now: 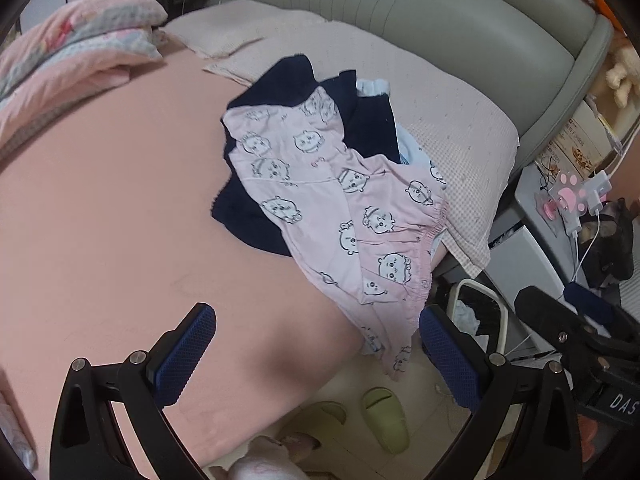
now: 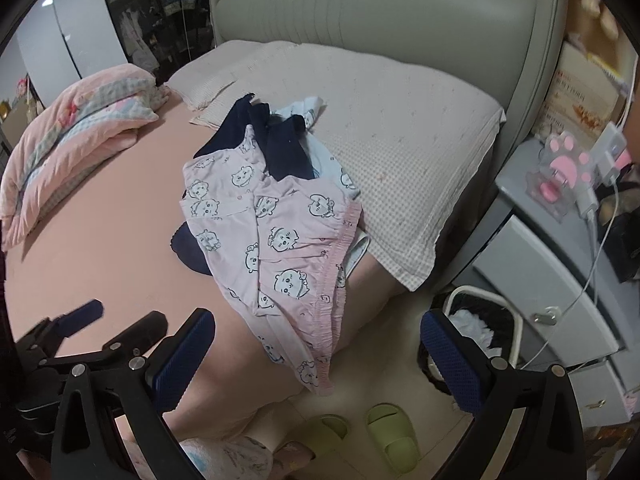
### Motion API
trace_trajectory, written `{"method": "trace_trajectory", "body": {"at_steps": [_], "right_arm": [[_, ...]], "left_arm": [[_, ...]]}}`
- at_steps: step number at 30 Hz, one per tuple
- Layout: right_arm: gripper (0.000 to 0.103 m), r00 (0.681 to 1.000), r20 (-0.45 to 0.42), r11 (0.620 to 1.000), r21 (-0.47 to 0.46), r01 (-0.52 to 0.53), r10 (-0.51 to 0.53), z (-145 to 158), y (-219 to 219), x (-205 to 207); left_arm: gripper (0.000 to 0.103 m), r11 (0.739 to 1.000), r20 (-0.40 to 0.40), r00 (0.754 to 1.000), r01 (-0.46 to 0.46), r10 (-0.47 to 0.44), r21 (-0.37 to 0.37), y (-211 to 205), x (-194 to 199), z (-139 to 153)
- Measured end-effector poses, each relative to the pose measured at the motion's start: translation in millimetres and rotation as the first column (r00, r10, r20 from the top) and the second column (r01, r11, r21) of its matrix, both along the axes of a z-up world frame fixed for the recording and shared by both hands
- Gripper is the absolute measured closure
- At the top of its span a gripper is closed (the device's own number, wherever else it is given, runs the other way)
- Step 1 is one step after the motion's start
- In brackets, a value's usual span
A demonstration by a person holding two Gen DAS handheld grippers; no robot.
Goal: Fold clothes
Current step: 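Lower the right tool onto the pink pajama pants' elastic waistband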
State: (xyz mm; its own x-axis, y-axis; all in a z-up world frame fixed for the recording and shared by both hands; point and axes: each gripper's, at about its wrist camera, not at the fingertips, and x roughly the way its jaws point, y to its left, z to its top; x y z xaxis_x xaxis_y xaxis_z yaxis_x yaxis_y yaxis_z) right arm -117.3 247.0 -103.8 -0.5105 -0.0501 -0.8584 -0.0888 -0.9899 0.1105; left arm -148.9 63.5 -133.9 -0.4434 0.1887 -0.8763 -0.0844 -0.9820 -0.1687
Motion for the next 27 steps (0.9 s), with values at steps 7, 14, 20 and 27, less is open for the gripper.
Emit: {"method": "trace_trajectory", "body": {"at_steps": [7, 14, 20, 27], "right_arm": [[0.000, 1.000, 0.023, 1.000, -0.029, 0.005, -0.004, -11.8, 11.2, -15.2], [0.000, 0.999, 0.033, 0.997, -0.072, 0.013, -0.011, -23.2, 21.3, -29.8], [0.001, 0.999, 0.040, 0.993, -0.119, 0.001, 0.004, -41.3, 22.5, -42.2], [0.006, 0.997, 0.077, 0.979, -0.204, 0.026, -0.010, -67.2, 29.7, -54.2]], "left_arm": [[0.000, 1.000, 0.012, 1.000, 0.015, -0.014, -0.015, 11.3, -15.7, -6.0], [0.000, 1.000, 0.027, 1.000, 0.010, -0.011, 0.021, 16.3, -33.0, -21.7], [0.000, 0.999, 0.052, 0.999, -0.005, 0.003, 0.050, 15.0, -42.1, -45.8], [0.000, 0.995, 0.079, 0.997, -0.016, 0.008, 0.097, 14.5, -47.3, -69.4]]}}
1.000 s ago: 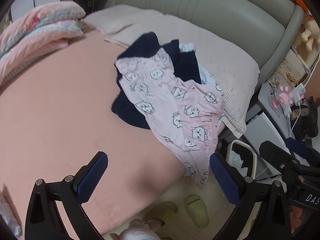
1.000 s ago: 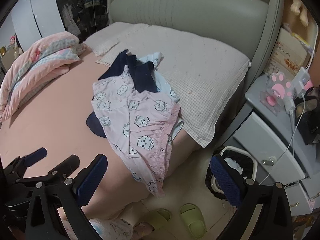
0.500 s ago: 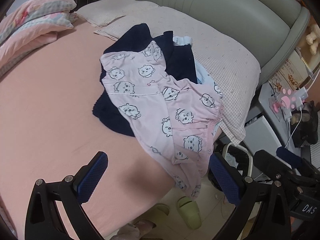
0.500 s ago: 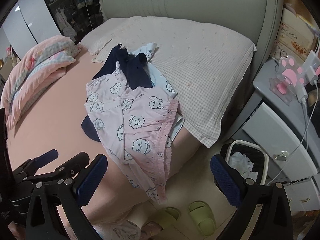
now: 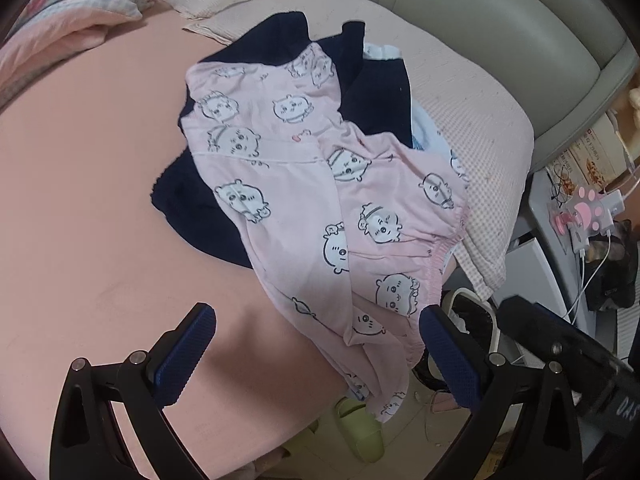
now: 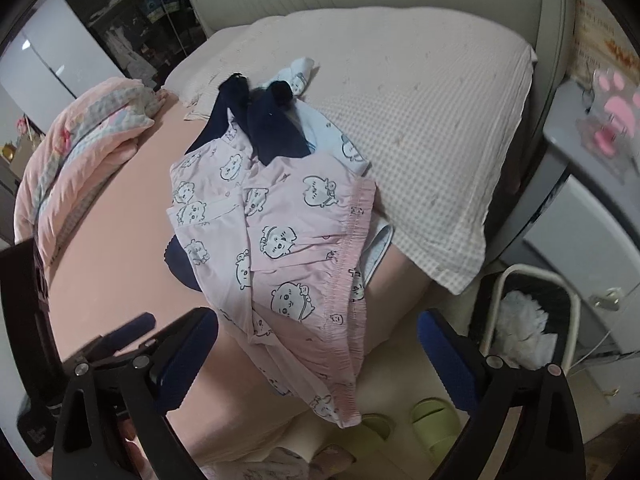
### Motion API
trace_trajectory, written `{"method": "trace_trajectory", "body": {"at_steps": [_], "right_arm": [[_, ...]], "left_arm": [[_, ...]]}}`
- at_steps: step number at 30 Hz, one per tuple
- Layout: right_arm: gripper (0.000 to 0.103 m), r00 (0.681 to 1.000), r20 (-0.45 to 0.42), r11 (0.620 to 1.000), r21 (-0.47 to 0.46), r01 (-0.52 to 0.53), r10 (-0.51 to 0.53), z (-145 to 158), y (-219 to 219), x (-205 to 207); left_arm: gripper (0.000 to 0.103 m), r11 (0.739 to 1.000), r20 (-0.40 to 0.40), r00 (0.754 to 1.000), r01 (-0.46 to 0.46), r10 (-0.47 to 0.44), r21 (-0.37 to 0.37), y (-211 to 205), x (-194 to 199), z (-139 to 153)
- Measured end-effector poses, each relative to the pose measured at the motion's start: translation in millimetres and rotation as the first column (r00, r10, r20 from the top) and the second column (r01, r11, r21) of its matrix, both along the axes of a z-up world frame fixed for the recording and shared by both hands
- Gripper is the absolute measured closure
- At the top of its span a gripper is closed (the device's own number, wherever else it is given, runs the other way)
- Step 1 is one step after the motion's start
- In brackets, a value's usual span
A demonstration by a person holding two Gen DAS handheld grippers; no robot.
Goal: Fold clothes
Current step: 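Lower the right tool onto the pink pajama pants' elastic waistband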
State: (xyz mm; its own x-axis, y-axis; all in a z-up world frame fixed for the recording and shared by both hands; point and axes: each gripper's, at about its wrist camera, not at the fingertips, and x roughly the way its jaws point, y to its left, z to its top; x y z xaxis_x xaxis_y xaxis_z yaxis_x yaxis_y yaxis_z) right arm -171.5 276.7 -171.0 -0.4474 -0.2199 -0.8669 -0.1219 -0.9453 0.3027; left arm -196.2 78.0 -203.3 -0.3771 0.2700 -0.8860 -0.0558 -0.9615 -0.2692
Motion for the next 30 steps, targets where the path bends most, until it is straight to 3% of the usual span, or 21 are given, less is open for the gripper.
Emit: {"method": "trace_trajectory", "body": {"at_steps": [11, 19, 27, 30], "right_arm": [[0.009, 0.999, 0.034, 0.997, -0.067, 0.034, -0.031, -30.4, 12.0, -20.2], [0.018, 0.999, 0.046, 0.986, -0.163, 0.036, -0.029, -51.7, 12.3, -32.7], [0.019, 0.996, 0.070, 0.960, -0.273, 0.067, -0.049, -75.7, 12.2, -41.7], [0.024, 0.994, 0.079, 0.952, -0.292, 0.098, -0.078, -83.4, 13.1, -44.0]], "left_arm": [[0.000, 0.995, 0.051, 0.999, -0.005, 0.000, 0.097, 5.3, -12.1, -28.1], [0.000, 0.994, 0.064, 0.998, 0.011, -0.018, 0.108, 13.2, -16.6, -46.2], [0.000, 0.992, 0.061, 0.998, 0.007, -0.014, 0.127, 13.2, -19.2, -58.1], [0.000, 0.991, 0.062, 0.998, 0.007, -0.016, 0.136, 12.9, -20.5, -61.5]]}}
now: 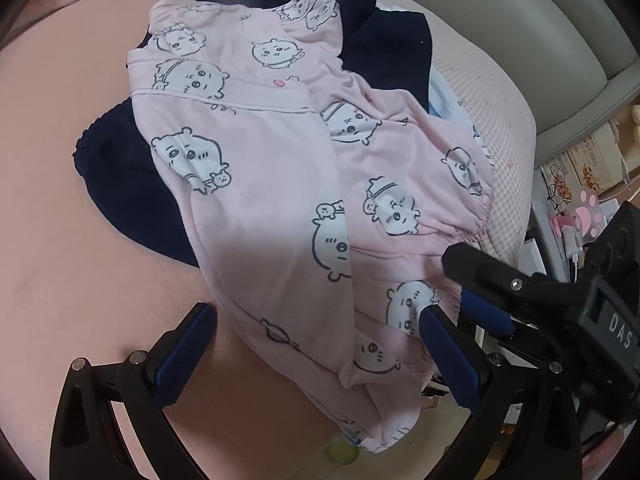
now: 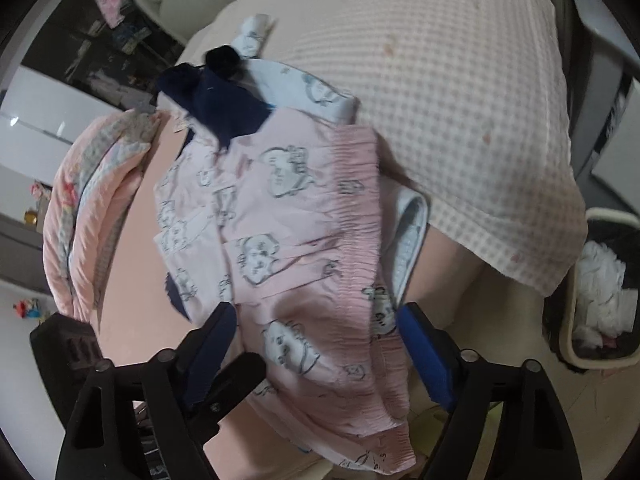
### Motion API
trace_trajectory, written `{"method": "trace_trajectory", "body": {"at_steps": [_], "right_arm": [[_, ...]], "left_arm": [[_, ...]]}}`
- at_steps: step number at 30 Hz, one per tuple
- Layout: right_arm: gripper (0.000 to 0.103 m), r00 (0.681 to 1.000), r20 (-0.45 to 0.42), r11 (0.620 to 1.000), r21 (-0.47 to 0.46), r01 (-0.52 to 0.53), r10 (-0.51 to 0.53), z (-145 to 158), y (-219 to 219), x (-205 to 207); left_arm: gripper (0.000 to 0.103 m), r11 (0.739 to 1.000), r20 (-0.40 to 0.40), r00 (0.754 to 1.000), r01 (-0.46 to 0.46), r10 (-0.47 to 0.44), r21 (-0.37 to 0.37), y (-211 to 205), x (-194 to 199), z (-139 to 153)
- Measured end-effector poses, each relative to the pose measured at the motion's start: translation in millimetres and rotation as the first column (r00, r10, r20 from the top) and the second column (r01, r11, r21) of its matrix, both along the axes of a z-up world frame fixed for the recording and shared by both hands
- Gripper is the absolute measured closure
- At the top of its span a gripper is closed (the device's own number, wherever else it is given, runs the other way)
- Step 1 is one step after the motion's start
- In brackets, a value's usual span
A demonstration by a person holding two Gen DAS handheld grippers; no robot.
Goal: Fold clothes
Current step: 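Lower the right tool onto the pink pajama pants' elastic waistband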
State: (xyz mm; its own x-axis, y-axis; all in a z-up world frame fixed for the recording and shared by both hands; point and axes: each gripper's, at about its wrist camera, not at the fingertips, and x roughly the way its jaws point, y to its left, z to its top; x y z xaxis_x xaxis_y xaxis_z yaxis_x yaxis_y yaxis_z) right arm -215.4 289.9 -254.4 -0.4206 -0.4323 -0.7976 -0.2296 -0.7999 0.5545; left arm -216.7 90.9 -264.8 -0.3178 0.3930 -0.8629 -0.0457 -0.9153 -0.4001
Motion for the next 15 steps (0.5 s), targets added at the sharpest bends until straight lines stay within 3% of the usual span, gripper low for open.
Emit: {"method": "trace_trajectory", "body": {"at_steps": [5, 9, 15], "right_arm": [[0.024, 0.999, -0.011, 0.998, -0.061, 0.032, -0.033, -7.4, 5.0, -1.0], [0.024, 0.999, -0.013, 0.994, -0.101, 0.048, -0.050, -11.2, 9.9, -2.9], [0.036, 0.999, -0.025, 0.998, -0.053, 0.031, -0.032, -9.9, 5.1, -7.9]], "left_arm": [[0.000, 1.000, 0.010, 1.000, -0.005, 0.005, 0.021, 0.8, -0.9, -3.8], [0.000, 0.999, 0.002, 1.000, 0.030, -0.030, -0.012, 8.6, 0.7, -4.2], [0.001, 1.000, -0.006, 1.000, -0.015, 0.015, 0.011, 9.7, 3.2, -1.6]]}}
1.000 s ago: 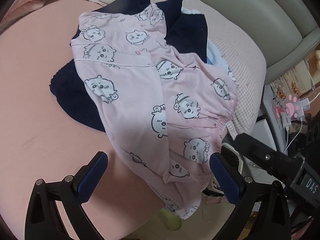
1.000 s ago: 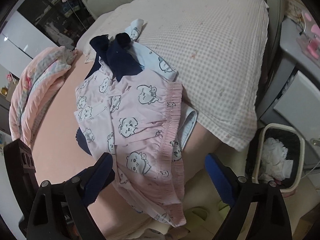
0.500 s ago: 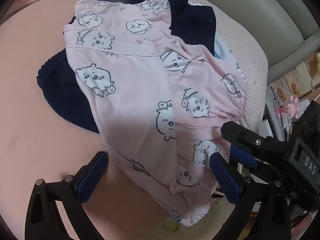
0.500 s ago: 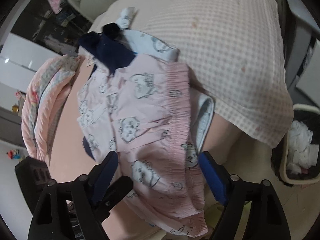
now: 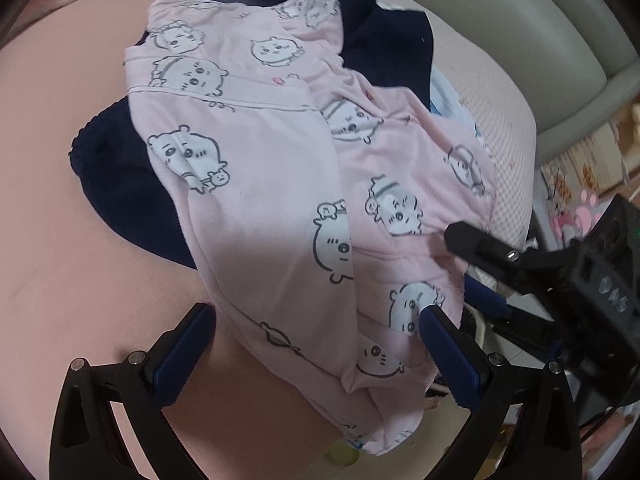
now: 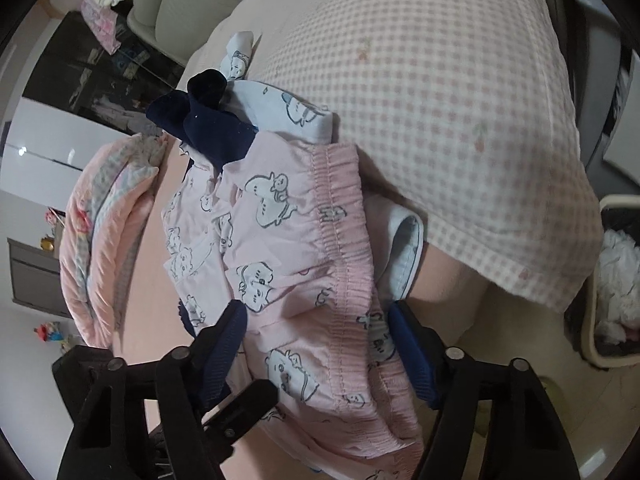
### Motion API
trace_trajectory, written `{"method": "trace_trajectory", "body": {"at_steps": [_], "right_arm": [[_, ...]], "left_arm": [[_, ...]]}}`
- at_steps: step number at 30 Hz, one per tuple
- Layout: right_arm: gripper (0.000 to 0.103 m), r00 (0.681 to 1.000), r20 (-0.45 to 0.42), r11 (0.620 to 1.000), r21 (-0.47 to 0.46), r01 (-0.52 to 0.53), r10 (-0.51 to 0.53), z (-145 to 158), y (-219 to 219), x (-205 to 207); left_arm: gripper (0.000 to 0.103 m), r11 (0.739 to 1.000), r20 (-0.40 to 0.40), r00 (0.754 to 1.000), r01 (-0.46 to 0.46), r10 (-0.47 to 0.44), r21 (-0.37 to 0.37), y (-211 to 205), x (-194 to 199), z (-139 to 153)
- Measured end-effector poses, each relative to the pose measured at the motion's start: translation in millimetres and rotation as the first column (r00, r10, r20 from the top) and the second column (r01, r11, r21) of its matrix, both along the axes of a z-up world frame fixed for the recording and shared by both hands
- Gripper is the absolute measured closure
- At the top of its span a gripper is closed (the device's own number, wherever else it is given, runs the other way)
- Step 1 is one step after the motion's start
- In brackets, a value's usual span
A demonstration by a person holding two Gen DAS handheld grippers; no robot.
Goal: Fold clothes
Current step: 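Lower the right tool onto the pink pajama pants' elastic waistband, then close the right gripper on the pink pajama waistband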
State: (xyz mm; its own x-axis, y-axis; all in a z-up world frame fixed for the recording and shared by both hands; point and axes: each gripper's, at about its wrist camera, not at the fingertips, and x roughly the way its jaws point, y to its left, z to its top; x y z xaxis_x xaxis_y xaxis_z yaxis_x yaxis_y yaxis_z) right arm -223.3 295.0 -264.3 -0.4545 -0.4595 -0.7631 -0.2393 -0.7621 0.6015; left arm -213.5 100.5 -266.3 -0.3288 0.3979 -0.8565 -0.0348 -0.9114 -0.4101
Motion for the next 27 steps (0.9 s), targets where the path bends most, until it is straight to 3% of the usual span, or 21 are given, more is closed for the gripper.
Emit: {"method": "trace_trajectory", "body": {"at_steps": [3, 9, 15, 16, 21, 23, 27], "right_arm": [[0.044, 1.000, -0.003, 1.000, 0.030, -0.007, 0.007, 3.9, -3.9, -3.5], [0.045, 0.998, -0.046, 0.999, 0.039, -0.032, 0.033, 15.3, -10.9, -5.1], [0.046, 0.998, -0.017, 0.998, 0.040, -0.054, 0.054, -1.7, -16.5, -12.6], [0.049, 0.999, -0.015, 0.998, 0.038, -0.047, 0.047, -4.4, -16.0, -12.1], [0.067, 0.999, -0.003, 0.996, 0.074, -0.047, 0.048, -10.8, -15.7, -11.5], [0.074, 0.998, 0.000, 0.995, 0.083, -0.063, 0.063, -10.9, -14.6, -10.9], [0.080, 1.000, 0.015, 1.000, 0.012, -0.025, 0.025, -6.1, -9.2, -3.4]], "left_arm": [[0.023, 0.997, -0.012, 0.999, -0.045, 0.046, 0.055, -5.7, 1.9, 5.6], [0.045, 0.985, 0.002, 0.992, -0.122, 0.123, 0.120, -13.6, 4.1, 0.5], [0.045, 0.984, -0.003, 0.994, -0.108, 0.109, 0.139, -7.9, 5.2, -1.9], [0.044, 0.985, -0.003, 0.995, -0.103, 0.105, 0.137, -5.2, 5.0, -3.0], [0.019, 0.979, 0.000, 0.996, -0.083, 0.085, 0.188, 5.9, 3.0, -3.4], [0.019, 0.980, 0.001, 0.997, -0.078, 0.079, 0.181, 11.4, 2.6, -3.3], [0.019, 0.984, -0.022, 0.997, -0.071, 0.076, 0.164, 21.4, 5.2, -5.4]]}}
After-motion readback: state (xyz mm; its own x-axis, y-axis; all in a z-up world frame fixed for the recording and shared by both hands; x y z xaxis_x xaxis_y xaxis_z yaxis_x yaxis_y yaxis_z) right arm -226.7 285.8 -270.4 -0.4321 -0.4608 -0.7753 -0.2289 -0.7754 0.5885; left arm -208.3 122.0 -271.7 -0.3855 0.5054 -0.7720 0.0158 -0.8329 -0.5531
